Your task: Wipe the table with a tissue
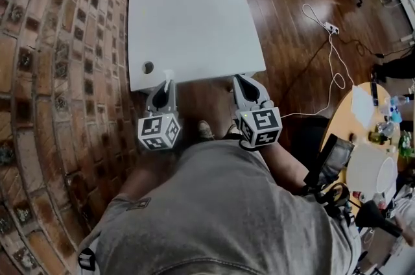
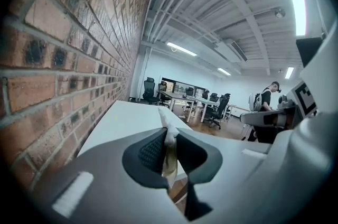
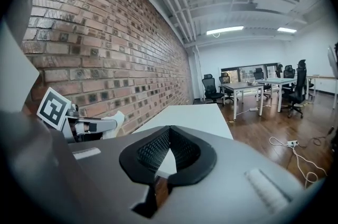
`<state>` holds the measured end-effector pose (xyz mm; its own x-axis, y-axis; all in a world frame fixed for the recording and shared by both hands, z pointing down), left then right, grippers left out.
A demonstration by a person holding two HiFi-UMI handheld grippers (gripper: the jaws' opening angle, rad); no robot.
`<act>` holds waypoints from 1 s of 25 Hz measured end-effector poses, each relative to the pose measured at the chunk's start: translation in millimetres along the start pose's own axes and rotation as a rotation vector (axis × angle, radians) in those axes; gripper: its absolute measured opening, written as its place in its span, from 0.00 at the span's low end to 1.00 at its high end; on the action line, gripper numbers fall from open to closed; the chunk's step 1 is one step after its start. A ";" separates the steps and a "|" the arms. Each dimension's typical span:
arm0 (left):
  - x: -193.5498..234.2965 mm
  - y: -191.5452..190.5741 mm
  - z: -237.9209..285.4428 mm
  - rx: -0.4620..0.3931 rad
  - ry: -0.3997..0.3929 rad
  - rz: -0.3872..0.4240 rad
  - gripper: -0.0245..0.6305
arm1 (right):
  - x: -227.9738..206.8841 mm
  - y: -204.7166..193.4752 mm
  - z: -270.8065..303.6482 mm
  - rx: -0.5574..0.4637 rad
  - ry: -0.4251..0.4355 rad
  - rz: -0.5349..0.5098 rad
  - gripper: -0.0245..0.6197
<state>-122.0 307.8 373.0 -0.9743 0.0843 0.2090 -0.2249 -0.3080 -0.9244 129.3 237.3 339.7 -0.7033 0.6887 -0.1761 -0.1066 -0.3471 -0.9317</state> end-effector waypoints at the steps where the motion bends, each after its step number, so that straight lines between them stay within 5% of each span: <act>1: -3.1 -0.5 -1.0 0.000 0.001 0.003 0.07 | -2.3 0.9 -1.9 -0.005 0.000 -0.002 0.06; 25: -31.4 -2.2 -5.7 0.004 0.033 0.015 0.07 | -21.4 -4.8 -20.9 -0.018 0.045 0.019 0.06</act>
<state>-90.8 311.2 366.6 -0.9766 0.1112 0.1840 -0.2101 -0.3130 -0.9262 159.5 237.5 341.3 -0.6729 0.7100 -0.2077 -0.0806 -0.3495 -0.9335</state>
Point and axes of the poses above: the fingertips, and each gripper's own axes: z forward along the fingers, x to its left, y out of its top, the point moved 9 cm from there along -z, backward along the fingers, and after that the axes turned 4 degrees about y, right-handed, at the moved point
